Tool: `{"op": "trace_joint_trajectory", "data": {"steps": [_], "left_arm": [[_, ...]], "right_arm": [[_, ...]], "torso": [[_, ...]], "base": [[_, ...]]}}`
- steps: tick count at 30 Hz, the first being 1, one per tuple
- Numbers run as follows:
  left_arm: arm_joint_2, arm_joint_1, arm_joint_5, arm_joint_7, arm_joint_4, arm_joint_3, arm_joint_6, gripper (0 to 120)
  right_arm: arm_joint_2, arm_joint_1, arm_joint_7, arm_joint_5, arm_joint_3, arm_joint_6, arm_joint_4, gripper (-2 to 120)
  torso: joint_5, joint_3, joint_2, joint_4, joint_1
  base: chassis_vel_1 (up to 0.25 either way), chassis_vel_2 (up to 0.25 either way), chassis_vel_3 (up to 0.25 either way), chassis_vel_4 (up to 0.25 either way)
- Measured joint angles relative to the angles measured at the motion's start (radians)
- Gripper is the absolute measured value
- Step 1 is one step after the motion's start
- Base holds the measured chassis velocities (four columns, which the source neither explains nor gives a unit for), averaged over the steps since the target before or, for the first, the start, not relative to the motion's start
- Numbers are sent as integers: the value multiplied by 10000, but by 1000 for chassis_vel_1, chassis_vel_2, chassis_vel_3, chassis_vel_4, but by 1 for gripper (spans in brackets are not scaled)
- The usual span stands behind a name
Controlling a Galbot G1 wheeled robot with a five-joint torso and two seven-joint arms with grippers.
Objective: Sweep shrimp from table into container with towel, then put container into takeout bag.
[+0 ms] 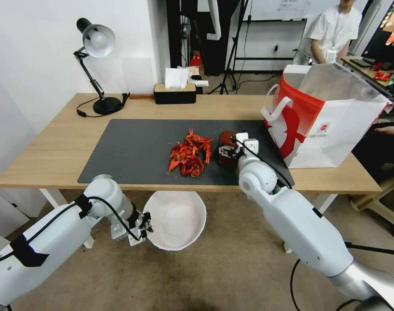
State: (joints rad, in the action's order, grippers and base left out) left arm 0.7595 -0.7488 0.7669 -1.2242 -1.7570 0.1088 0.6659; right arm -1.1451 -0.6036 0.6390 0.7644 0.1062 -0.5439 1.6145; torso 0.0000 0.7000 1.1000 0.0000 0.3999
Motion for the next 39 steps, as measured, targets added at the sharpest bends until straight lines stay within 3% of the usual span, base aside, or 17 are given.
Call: {"op": "trace_joint_trajectory", "data": {"steps": [12, 17, 19, 22, 25, 33, 37, 39], "left_arm": [[-40, -6, -81, 96, 41, 14, 60, 0], [-49, -14, -85, 239, 71, -25, 80, 0], [14, -23, -81, 333, 165, -76, 87, 0], [24, -20, -76, 345, 179, -75, 93, 0], [34, -10, -58, 383, 184, -73, 103, 0], [71, -15, -64, 435, 223, -308, 93, 0], [-7, -88, -63, 447, 140, -323, 93, 0], [27, -130, -31, 457, 151, -337, 96, 0]], "right_arm": [[-64, -197, 69, 318, -49, -243, -29, 96], [28, -263, 148, 520, -63, -296, 169, 79], [62, -317, 235, 622, -70, -275, 188, 67], [56, -326, 275, 673, -81, -263, 184, 61], [111, -367, 302, 762, -86, -153, 230, 44], [307, -437, 133, 853, -71, -10, 433, 19], [503, -480, -543, 842, -151, 290, 705, 8], [759, -488, -2173, 478, -305, 1311, 734, 7]], "torso": [[0, 0, 0, 0, 0], [0, 0, 0, 0, 0], [-1, -1, 0, 0, -1], [-1, -2, 1, 0, -1], [-1, -1, 1, 0, -1], [2, 0, 0, -1, 0], [3, 0, 0, 3, 0], [3, 0, -1, 1, -1]], "base": [[0, 0, 0, 0], [0, 0, 0, 0], [0, 0, 0, 0], [0, 0, 0, 0], [0, 0, 0, 0], [0, 0, 0, 0], [0, 0, 0, 0], [0, 0, 0, 0]]}}
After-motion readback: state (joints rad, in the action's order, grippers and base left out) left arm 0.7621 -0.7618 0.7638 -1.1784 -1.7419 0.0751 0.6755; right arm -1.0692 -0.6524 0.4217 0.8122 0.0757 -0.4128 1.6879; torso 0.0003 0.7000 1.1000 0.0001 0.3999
